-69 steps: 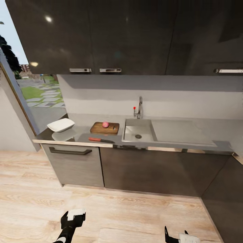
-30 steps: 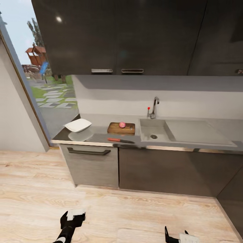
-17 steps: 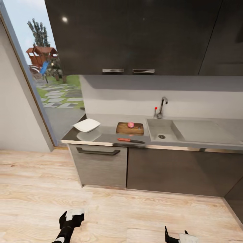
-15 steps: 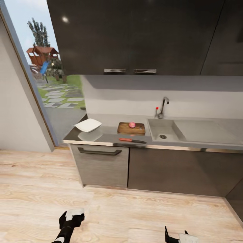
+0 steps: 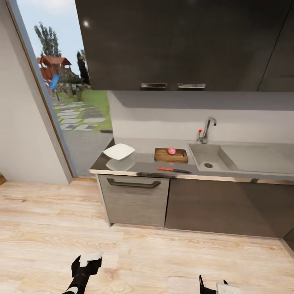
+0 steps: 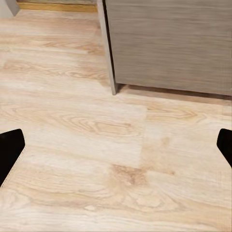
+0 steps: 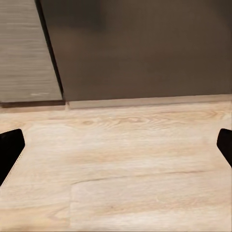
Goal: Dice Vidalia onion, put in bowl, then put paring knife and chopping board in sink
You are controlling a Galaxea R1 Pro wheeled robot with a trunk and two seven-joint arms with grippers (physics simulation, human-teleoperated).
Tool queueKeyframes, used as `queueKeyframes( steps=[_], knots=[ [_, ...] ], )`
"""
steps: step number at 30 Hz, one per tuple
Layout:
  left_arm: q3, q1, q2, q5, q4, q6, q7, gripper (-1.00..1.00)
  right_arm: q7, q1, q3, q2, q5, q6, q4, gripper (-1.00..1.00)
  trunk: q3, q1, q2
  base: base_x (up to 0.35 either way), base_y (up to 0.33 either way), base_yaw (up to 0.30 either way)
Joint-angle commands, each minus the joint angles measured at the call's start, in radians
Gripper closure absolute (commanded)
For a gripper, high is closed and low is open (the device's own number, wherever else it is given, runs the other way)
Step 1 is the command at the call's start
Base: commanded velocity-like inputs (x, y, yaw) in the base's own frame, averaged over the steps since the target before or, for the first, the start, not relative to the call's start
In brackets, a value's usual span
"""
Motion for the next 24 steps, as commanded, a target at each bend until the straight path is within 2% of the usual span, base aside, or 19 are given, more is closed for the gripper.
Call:
queueKeyframes(
  steps=[1, 7, 13, 18, 24],
  knots=[
    [-0.008, -0.001, -0.001, 0.003, 0.003, -0.002, 0.003, -1.0, -0.003, -0.001, 0.0, 0.0, 0.002, -0.003, 0.001, -1.0, -0.001, 0.0, -0.001, 0.0, 0.302, 0.0],
    [-0.009, -0.001, -0.01, 0.002, 0.002, 0.064, -0.005, -1.0, -0.003, -0.001, 0.0, 0.0, 0.002, -0.003, 0.002, -1.0, -0.001, 0.0, -0.001, 0.0, 0.264, 0.0],
    [-0.01, -0.001, -0.022, 0.002, 0.001, 0.114, -0.004, -1.0, -0.003, -0.001, -0.001, 0.0, 0.002, -0.003, 0.002, -1.0, -0.001, 0.0, -0.001, 0.0, 0.067, 0.0],
    [-0.009, -0.001, 0.005, 0.002, 0.001, 0.129, -0.004, -1.0, -0.003, -0.001, -0.002, 0.0, 0.002, -0.003, 0.003, -1.0, -0.001, 0.0, -0.001, 0.0, 0.005, 0.0],
    [-0.01, -0.001, 0.007, 0.002, 0.001, 0.13, -0.006, -1.0, -0.003, -0.001, -0.002, 0.0, 0.002, 0.0, 0.003, -1.0, -0.001, 0.0, -0.001, 0.0, 0.0, 0.0]
  ],
)
